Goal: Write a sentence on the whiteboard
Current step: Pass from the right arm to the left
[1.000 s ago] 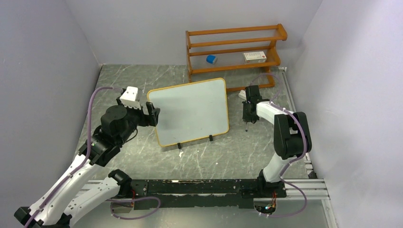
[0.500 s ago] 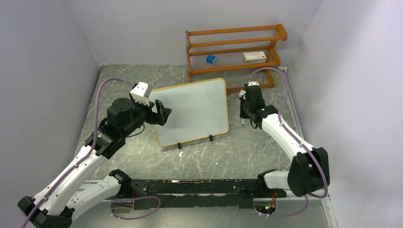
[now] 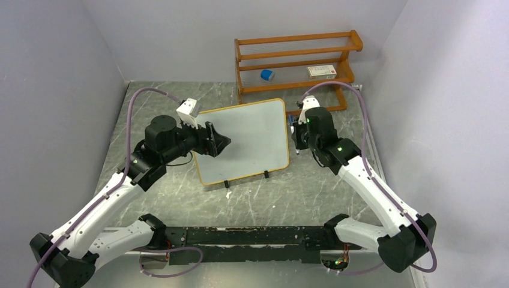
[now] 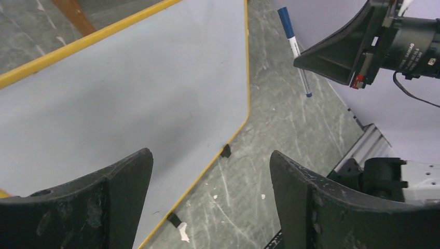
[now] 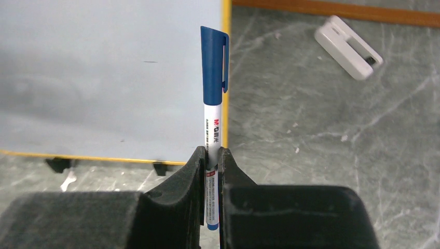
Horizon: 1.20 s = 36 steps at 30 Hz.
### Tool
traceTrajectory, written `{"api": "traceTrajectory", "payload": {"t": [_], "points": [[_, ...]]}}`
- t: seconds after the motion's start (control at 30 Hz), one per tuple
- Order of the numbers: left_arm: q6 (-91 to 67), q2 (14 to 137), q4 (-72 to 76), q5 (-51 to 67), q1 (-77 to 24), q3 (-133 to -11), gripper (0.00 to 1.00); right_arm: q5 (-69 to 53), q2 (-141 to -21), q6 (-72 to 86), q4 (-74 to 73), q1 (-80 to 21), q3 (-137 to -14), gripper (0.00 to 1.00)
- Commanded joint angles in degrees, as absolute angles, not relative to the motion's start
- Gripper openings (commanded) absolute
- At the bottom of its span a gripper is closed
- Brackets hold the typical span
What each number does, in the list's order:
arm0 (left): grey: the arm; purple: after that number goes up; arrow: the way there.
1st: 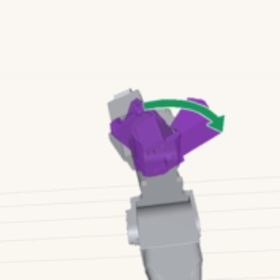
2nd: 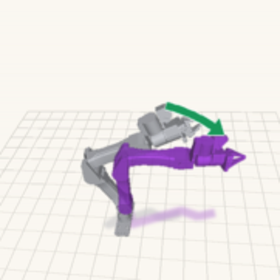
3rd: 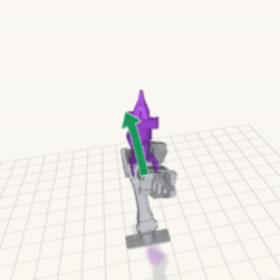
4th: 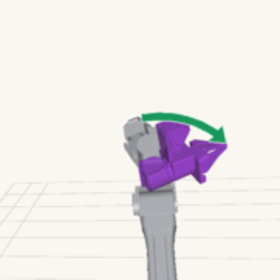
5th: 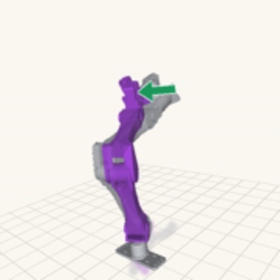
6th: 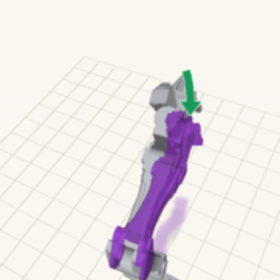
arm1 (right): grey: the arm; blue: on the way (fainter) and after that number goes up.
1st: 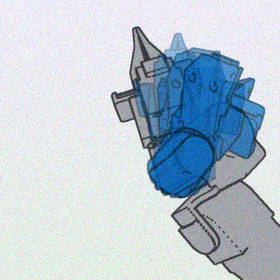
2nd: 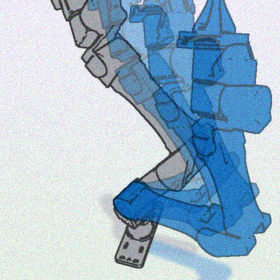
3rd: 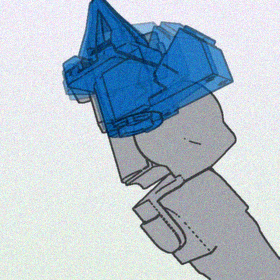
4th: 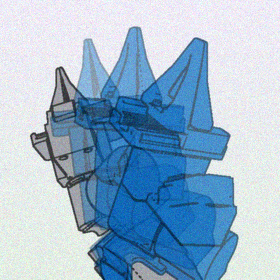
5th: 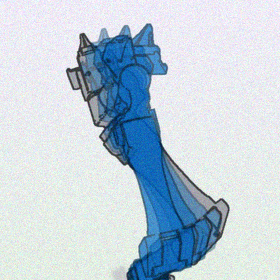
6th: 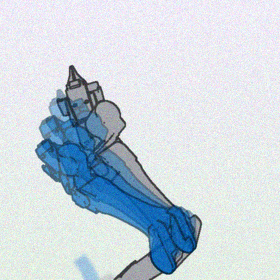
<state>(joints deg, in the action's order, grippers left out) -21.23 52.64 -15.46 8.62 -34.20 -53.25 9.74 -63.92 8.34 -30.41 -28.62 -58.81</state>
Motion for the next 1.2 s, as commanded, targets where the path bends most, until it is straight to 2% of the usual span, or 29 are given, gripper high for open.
{"api": "traceTrajectory", "payload": {"t": [0.0,0.2,0.37,0.83,1.17], "points": [[-25.2,54.1,-11.4,13.4,-33.7,-55.9,0.86,2.9,-61.9,4.4,-32.2,-30.9,-60.5,0.00],[-27.9,55.6,-8.4,15.1,-33.7,-55.8,0.86,-8.0,-61.5,2.0,-32.0,-33.0,-60.2,0.00],[-34.0,56.5,-5.6,14.3,-33.7,-55.1,0.85,-8.9,-62.7,0.5,-31.4,-37.0,-60.7,0.00],[-44.7,60.9,0.9,18.5,-34.0,-51.6,0.73,-2.5,-66.1,-1.0,-25.5,-49.1,-61.3,0.00],[-44.7,63.9,-5.2,14.5,-36.4,-53.0,0.63,6.3,-68.5,-3.8,-20.7,-54.9,-62.1,0.00]]}}
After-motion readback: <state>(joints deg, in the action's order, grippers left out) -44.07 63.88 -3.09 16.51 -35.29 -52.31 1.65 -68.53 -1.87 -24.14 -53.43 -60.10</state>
